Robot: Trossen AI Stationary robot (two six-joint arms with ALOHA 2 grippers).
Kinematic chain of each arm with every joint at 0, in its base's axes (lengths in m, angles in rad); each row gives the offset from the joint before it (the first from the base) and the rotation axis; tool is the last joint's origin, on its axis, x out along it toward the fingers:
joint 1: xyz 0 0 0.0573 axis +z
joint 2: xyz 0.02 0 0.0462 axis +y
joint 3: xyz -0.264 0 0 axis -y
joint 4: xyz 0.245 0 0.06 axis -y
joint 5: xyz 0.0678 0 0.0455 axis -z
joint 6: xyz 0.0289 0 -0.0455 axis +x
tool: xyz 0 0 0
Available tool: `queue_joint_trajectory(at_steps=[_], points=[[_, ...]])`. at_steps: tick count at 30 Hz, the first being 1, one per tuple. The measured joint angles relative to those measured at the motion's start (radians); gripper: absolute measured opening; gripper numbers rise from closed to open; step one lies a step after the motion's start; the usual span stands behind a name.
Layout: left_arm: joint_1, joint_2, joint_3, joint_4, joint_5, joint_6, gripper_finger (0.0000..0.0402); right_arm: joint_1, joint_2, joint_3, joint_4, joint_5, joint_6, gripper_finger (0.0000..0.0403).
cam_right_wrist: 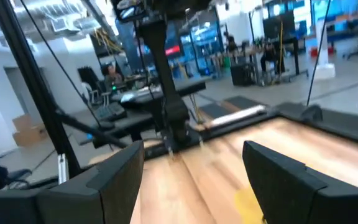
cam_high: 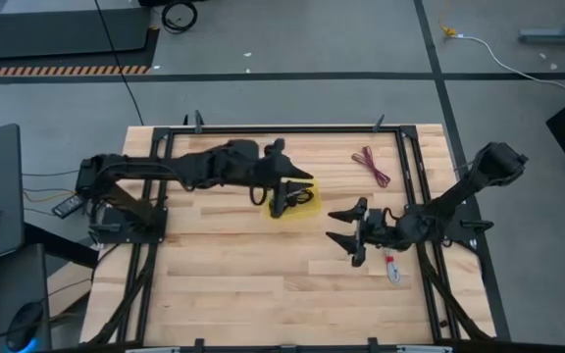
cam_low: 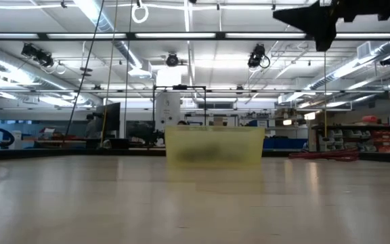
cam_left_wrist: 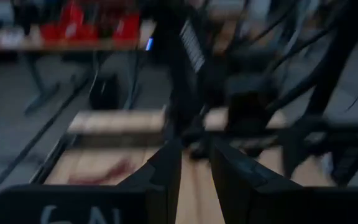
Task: Pick and place USB-C Cables
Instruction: Put the red cable charger into the yellow bin
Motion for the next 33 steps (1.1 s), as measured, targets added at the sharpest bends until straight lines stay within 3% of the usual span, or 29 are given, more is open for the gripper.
queue_joint_trajectory(at_steps=[5, 9, 12, 17, 23, 27, 33], points=[[-0.012, -0.017, -0.124, 0.309, 0.033, -0.046, 0.0086, 0.012, -0.08, 0.0, 0.014, -0.005, -0.075, 0.0281], [0.016, -0.073, -0.267, 0.426, 0.025, -0.088, 0.0084, 0.039, -0.131, 0.0, 0.006, -0.006, -0.12, 0.0281], [0.038, -0.136, -0.393, 0.479, 0.024, -0.126, 0.0084, 0.054, -0.157, 0.0, -0.01, 0.025, -0.152, 0.0281], [0.059, -0.286, -0.589, 0.565, 0.025, -0.15, 0.0084, 0.059, -0.188, 0.0, -0.077, 0.175, -0.166, 0.0281], [0.056, -0.449, -0.785, 0.563, 0.006, -0.172, 0.0084, 0.019, -0.243, 0.0, -0.234, 0.274, -0.11, 0.0275], [0.046, -0.515, -0.902, 0.583, -0.031, -0.202, 0.0084, -0.037, -0.287, 0.007, -0.31, 0.265, -0.08, 0.0266], [0.01, -0.55, -1.068, 0.772, -0.07, -0.214, 0.0084, -0.173, -0.326, 0.142, -0.551, 0.137, -0.079, 0.0252]])
